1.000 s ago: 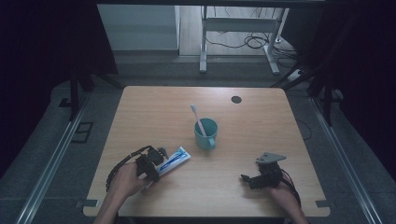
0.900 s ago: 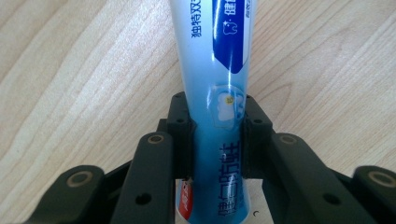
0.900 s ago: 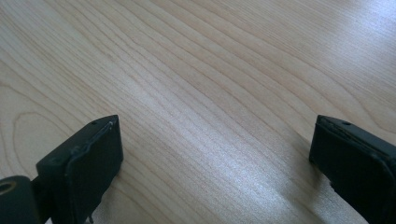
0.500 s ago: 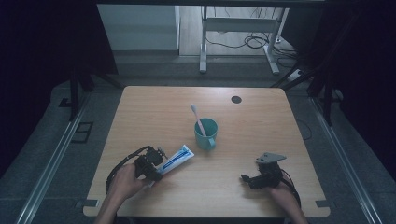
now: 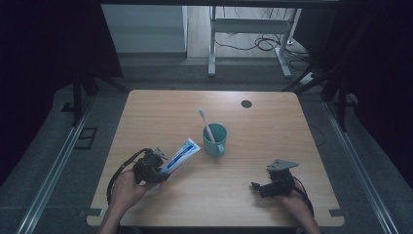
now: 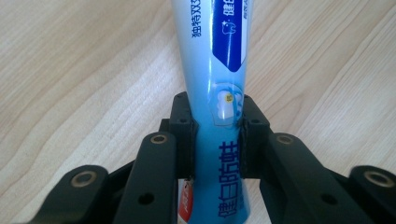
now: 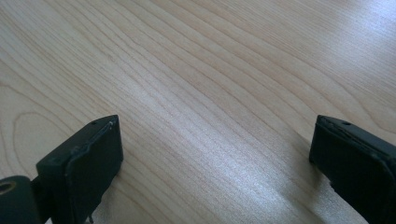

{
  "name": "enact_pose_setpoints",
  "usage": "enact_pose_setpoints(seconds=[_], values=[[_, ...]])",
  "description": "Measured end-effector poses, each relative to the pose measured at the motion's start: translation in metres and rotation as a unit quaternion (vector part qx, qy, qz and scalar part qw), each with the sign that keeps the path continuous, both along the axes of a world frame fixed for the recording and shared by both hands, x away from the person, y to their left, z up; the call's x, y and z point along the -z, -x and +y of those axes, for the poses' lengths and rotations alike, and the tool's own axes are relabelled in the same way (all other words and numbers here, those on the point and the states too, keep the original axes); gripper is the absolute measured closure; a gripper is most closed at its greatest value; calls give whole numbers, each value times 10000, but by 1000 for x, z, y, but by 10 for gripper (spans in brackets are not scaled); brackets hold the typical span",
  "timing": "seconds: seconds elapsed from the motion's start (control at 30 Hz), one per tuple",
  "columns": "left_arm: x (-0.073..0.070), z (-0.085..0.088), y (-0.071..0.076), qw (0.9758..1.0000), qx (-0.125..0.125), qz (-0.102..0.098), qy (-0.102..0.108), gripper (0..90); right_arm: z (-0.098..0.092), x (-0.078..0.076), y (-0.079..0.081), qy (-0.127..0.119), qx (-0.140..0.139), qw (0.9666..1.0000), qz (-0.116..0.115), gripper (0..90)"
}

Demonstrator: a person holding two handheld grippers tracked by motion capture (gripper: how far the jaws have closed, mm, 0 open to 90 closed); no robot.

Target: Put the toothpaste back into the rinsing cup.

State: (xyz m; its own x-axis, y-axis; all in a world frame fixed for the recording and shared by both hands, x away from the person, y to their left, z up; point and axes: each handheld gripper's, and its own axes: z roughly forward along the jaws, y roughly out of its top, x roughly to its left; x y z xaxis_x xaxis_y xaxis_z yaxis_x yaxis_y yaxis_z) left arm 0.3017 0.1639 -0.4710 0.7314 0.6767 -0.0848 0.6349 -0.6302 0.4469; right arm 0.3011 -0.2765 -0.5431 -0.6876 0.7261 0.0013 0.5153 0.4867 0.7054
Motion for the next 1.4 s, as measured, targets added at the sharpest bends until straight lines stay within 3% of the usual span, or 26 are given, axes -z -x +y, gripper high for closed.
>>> enact_pose_setpoints(seconds=[0.2,0.53,1.03,1.4], values=[[-6,4,3,9991,-44,-237,338,728,0,0,0,5,-10,10000,-11,26],[-14,3,0,9948,-192,-543,839,728,0,0,0,3,-10,10000,-10,27],[-27,-16,-12,9887,-203,-915,1170,726,0,0,0,3,-9,10000,-9,27],[-37,-37,-23,9824,-197,-1197,1420,724,0,0,0,8,-15,10000,-11,26]])
